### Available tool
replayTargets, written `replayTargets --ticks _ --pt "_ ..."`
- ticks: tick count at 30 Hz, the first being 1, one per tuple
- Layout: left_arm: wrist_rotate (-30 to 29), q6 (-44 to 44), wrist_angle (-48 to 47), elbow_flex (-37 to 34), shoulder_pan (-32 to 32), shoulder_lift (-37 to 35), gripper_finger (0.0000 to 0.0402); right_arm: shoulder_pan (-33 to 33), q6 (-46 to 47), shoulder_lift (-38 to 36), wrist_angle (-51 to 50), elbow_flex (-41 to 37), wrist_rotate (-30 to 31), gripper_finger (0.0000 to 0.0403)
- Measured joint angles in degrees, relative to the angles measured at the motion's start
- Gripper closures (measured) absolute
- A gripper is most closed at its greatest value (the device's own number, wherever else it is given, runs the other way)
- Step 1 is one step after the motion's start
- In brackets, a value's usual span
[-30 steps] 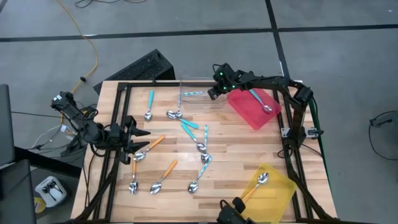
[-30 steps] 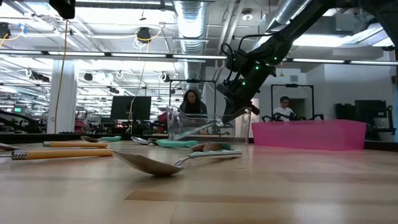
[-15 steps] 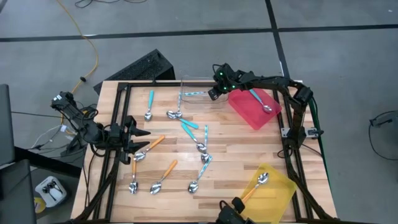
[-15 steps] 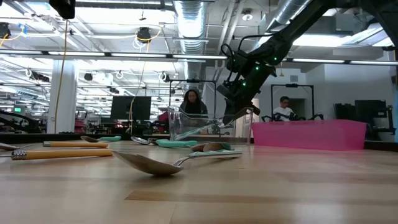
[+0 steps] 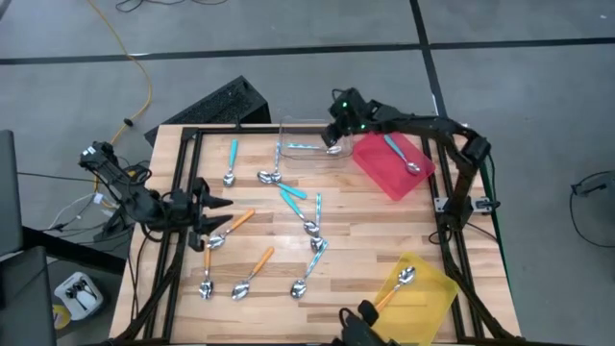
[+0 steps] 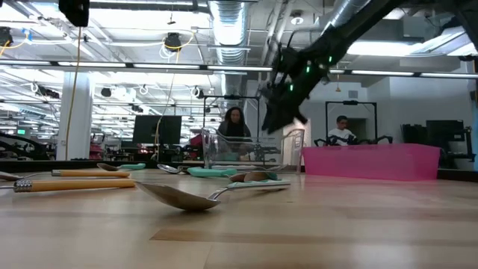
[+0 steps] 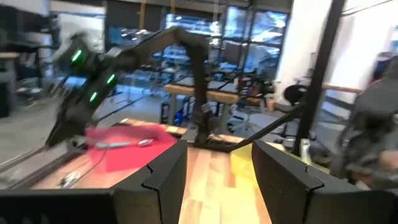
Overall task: Sort silverware by color (type)
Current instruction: Put the orange spoon into the yellow bin
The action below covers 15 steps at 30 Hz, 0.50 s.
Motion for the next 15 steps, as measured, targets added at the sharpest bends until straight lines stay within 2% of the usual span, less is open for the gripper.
replayTargets --ticks 7,15 --pt "-4.4 -10.4 -8.2 0.0 0.1 1.2 0.0235 1.0 -5.0 -10.2 -8.9 5.0 0.0 0.0262" --pt "-6.9 -27.5 -20.3 0.0 0.0 10.3 0.0235 4.2 -7.2 -24.3 -19.9 5.3 0.1 0.0264"
